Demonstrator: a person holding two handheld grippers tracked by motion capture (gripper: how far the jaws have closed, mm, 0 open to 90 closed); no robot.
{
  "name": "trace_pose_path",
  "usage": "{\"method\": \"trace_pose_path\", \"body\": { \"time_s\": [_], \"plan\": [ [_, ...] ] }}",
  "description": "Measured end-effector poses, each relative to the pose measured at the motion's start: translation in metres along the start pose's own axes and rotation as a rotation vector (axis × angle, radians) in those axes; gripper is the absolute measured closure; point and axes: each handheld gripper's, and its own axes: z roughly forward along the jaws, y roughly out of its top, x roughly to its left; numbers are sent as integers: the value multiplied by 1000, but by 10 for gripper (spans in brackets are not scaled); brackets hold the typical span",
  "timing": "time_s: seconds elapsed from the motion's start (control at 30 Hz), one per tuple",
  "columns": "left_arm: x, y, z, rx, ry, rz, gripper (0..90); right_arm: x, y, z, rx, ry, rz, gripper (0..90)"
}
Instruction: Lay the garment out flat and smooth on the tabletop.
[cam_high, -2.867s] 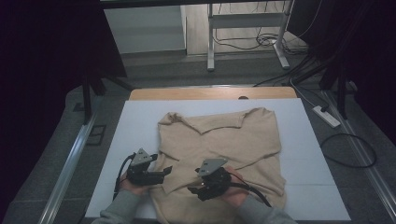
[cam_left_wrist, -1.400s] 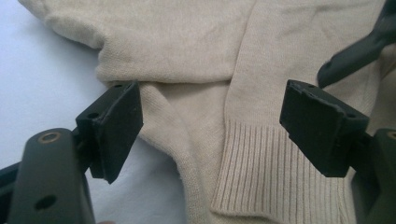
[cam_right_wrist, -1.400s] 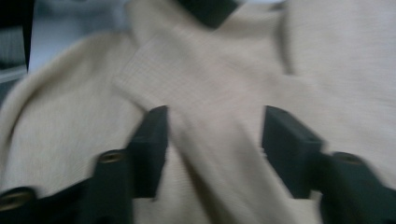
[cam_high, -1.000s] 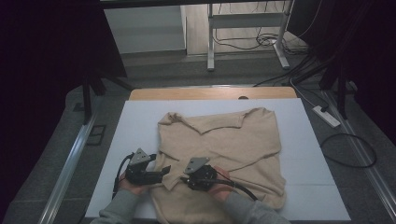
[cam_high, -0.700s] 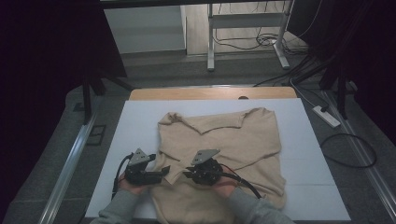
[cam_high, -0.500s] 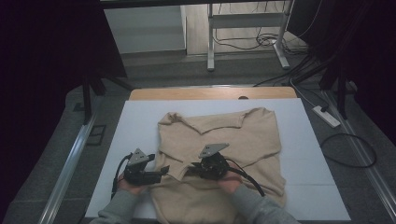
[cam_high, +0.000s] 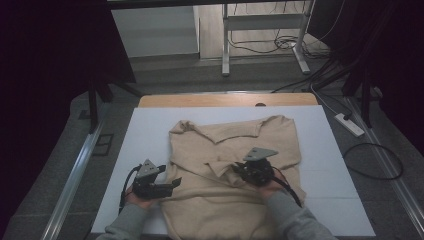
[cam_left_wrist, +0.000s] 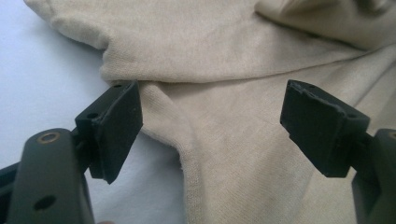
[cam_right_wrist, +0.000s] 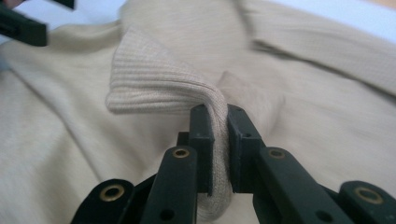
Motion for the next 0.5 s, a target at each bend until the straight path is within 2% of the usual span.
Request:
{"method": "trace_pose_path", "body": {
  "time_s": [0.2,0.23,0.5],
  "plan": [
    [-1,0,-1,-2,0,4,209,-33,-15,-36,-35,-108,72,812],
    [-1,0,-1,-2,-1,5,209,-40,-20,-42,-37,-139,81,812],
    [0,-1,-1,1,-2,4,208,-69,-50,-73,0,-314,100,811]
  ]
}}
